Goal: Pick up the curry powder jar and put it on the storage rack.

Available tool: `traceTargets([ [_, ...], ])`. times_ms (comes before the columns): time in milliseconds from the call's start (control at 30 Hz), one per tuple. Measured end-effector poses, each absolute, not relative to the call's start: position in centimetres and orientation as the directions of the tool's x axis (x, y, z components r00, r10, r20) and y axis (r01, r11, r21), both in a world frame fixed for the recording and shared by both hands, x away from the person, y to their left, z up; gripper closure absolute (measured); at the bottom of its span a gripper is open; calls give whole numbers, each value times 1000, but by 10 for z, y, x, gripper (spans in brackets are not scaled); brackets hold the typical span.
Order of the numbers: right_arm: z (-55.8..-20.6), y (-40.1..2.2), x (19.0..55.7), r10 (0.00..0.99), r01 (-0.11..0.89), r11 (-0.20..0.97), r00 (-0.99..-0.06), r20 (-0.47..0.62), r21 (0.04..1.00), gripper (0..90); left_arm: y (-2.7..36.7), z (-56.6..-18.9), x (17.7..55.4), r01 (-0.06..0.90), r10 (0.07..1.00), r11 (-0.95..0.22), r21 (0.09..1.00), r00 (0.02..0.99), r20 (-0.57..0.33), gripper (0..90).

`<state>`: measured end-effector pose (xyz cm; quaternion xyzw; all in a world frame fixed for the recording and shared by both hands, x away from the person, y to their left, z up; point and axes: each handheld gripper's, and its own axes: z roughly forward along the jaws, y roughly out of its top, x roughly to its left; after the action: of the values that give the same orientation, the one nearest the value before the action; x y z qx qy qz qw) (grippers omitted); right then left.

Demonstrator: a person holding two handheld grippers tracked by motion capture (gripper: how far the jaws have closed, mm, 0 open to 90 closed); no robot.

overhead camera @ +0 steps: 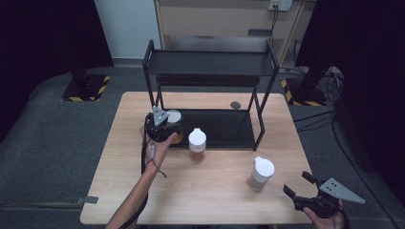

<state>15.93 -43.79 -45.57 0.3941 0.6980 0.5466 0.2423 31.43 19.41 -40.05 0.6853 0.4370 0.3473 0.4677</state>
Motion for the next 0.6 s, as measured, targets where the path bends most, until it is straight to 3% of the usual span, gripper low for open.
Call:
traceTargets([
  [600,-457,-439,160,815,290,82,-570,103,953,77,186,-416,335,307,941,-150,940,335,41,316],
])
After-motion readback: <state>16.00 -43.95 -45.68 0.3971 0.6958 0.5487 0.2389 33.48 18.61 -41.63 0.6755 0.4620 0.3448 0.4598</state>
